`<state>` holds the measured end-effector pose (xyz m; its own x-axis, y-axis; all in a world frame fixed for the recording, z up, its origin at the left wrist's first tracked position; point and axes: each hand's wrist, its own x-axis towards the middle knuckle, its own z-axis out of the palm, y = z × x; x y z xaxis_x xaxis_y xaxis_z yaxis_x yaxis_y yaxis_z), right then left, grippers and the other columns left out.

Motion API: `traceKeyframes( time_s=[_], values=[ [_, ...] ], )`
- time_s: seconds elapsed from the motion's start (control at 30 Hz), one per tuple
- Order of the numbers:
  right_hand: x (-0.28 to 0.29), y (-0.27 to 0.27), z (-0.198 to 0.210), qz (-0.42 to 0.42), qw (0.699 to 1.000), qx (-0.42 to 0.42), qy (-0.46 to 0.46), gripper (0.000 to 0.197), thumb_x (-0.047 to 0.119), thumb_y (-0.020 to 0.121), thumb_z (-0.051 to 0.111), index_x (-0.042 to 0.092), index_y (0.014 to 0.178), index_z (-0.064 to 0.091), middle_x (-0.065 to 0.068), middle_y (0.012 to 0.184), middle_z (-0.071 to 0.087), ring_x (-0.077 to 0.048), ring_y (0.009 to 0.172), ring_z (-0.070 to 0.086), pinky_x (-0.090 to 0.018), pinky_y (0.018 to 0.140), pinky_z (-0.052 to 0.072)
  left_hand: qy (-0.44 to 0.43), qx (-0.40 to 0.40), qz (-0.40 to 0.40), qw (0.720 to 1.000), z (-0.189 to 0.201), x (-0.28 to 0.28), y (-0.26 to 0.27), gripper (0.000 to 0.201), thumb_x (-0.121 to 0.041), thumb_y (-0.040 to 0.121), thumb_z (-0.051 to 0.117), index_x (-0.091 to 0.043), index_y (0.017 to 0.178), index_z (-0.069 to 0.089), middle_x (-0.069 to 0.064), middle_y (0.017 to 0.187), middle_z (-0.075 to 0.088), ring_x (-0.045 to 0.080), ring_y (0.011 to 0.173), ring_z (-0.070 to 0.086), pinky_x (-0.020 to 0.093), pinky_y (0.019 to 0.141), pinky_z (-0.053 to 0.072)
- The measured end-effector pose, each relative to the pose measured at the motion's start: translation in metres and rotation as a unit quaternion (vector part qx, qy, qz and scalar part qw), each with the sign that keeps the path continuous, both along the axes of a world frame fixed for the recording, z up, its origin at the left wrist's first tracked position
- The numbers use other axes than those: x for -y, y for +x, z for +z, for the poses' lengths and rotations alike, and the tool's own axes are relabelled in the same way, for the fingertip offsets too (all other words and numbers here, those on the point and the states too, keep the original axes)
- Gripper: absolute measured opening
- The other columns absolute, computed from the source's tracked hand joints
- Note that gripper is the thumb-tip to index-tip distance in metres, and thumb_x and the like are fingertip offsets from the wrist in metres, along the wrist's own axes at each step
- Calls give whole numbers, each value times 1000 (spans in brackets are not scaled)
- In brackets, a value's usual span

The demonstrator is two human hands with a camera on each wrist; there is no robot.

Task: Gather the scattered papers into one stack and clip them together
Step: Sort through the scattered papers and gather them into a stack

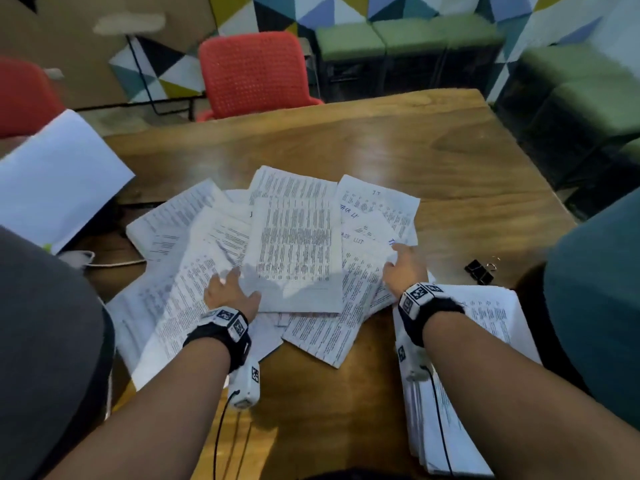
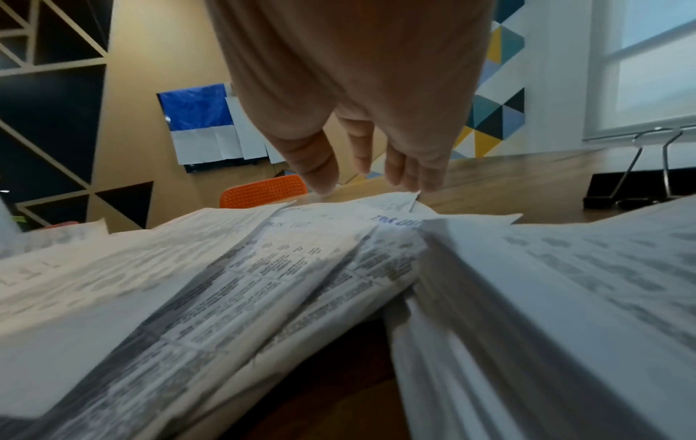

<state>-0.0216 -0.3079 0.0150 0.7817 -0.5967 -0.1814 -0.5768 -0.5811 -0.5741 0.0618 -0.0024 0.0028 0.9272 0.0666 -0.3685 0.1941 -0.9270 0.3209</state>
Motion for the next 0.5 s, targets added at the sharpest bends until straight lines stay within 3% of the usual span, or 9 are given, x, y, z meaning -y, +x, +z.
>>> traceKeyframes(
  time_s=[0.13,0.27,0.33,0.4,0.5],
  values=[
    [6,25,-11,-55,995,-77,-34,65,22,86,56,14,144,30,-21,143,32,-38,131,35,-45,109,34,39,-76,59,995,1,-35,10,95,-62,80,58,-33,152,3,9,161,-6,43,144,1,56,115,16],
    [19,39,-18,-99,978,-186,17,88,28,75,63,28,147,12,-15,151,17,-40,133,32,-52,107,36,28,-104,63,992,-3,-50,12,103,-71,71,61,-42,149,1,5,161,-8,49,143,4,64,110,20],
    [19,46,-21,-93,974,-206,18,90,27,75,63,30,147,9,-15,150,20,-40,133,30,-53,106,37,36,-115,56,991,-6,-49,13,102,-76,70,57,-44,149,2,4,161,-8,50,142,2,66,110,19],
    [14,53,-21,-69,975,-210,-4,88,24,77,63,24,147,11,-16,148,26,-41,133,29,-51,105,36,33,-124,64,990,-6,-46,14,93,-81,70,51,-48,147,10,3,161,-6,51,142,0,66,110,17],
    [4,60,-24,3,976,-215,-25,85,22,81,57,22,149,8,-12,150,26,-41,133,28,-51,106,34,18,-125,72,989,-2,-42,15,71,-77,71,56,-50,134,36,2,158,3,49,142,2,66,109,20]
  ],
)
